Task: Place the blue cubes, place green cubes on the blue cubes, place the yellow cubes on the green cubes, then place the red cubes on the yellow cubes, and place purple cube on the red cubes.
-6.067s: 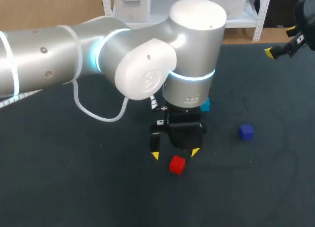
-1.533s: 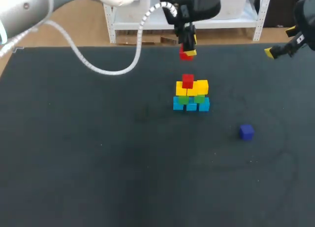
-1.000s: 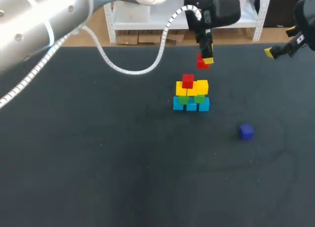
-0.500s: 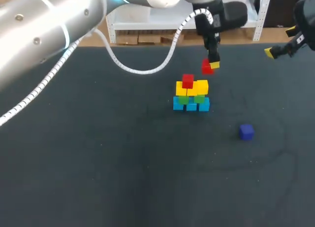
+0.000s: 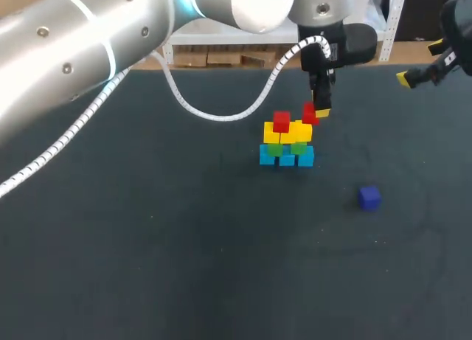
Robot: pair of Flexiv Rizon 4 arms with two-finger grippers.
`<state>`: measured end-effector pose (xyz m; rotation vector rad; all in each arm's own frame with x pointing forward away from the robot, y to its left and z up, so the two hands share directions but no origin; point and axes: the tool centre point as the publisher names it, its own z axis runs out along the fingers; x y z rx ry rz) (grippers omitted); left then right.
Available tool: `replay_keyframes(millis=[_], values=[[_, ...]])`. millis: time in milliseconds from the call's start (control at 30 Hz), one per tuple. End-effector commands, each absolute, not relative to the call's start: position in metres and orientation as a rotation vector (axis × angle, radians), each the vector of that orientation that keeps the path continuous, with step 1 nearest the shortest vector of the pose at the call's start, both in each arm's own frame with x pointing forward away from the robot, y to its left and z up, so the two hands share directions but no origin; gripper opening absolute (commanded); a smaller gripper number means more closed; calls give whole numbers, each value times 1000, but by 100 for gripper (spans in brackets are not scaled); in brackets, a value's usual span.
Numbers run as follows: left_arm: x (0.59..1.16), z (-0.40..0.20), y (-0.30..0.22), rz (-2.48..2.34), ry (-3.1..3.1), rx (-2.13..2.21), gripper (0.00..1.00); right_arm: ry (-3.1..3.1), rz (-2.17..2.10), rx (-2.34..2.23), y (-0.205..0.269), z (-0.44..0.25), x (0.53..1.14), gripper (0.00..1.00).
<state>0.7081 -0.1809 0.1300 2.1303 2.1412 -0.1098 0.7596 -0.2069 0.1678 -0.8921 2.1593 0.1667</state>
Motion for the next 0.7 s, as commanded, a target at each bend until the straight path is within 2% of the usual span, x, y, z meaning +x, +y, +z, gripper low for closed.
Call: replay_keyframes(millis=[33, 700], values=[[714, 125, -182, -103, 2165, 2125, 0, 2157, 108, -860, -205, 168, 756, 100], [728, 111, -175, -95, 2283, 1970, 0, 2157, 108, -860, -205, 168, 756, 100]])
